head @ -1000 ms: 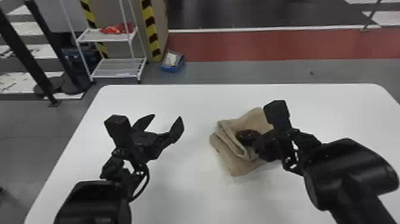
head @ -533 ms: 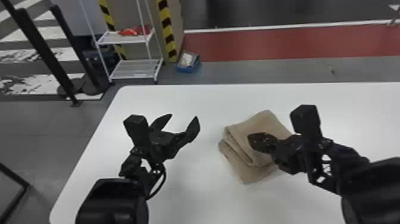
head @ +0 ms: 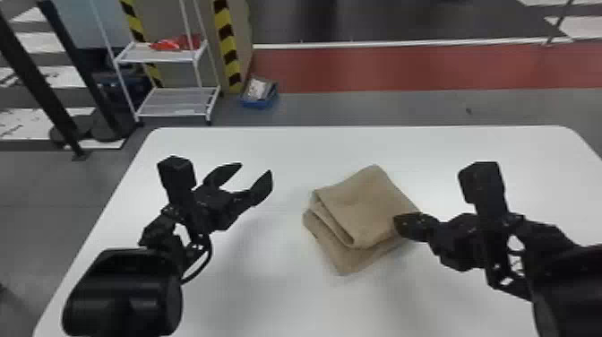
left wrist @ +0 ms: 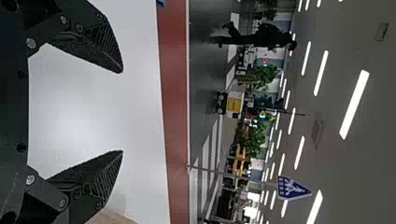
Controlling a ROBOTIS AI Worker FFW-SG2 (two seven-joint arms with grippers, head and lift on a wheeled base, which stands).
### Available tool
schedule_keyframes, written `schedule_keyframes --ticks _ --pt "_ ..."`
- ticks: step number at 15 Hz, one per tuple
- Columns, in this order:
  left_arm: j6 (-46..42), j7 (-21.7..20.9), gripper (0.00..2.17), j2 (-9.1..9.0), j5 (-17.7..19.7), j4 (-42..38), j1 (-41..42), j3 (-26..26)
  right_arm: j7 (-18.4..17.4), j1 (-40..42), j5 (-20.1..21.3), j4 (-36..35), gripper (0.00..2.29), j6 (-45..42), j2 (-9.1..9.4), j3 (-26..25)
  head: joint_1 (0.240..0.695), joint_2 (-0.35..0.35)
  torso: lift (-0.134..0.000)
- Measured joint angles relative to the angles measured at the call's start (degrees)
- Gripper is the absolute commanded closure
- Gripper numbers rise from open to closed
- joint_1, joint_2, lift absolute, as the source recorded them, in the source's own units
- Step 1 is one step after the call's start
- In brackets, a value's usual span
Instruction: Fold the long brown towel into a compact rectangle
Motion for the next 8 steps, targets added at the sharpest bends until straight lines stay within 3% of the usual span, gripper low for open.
schedule_keyframes --ticks 2,3,8 --pt "1.5 -1.0 1.83 -0.01 -2.2 0.9 -1.8 -0.5 1.3 -0.2 0.6 0.2 1.95 1.7 -0.16 -0.3 0.695 0.031 -0.123" --pt "2.4 -1.2 1.91 -0.05 -3.0 1.1 -2.2 -0.5 2.4 -0.2 0.4 0.2 1.95 2.3 -0.14 -0.5 0.695 0.031 -0.123" --pt "5.5 -2.2 1.91 0.12 -7.5 2.8 -3.0 1.1 5.9 -0.2 -1.1 -0.4 1.95 3.3 0.07 -0.5 0.695 0.076 -0.123"
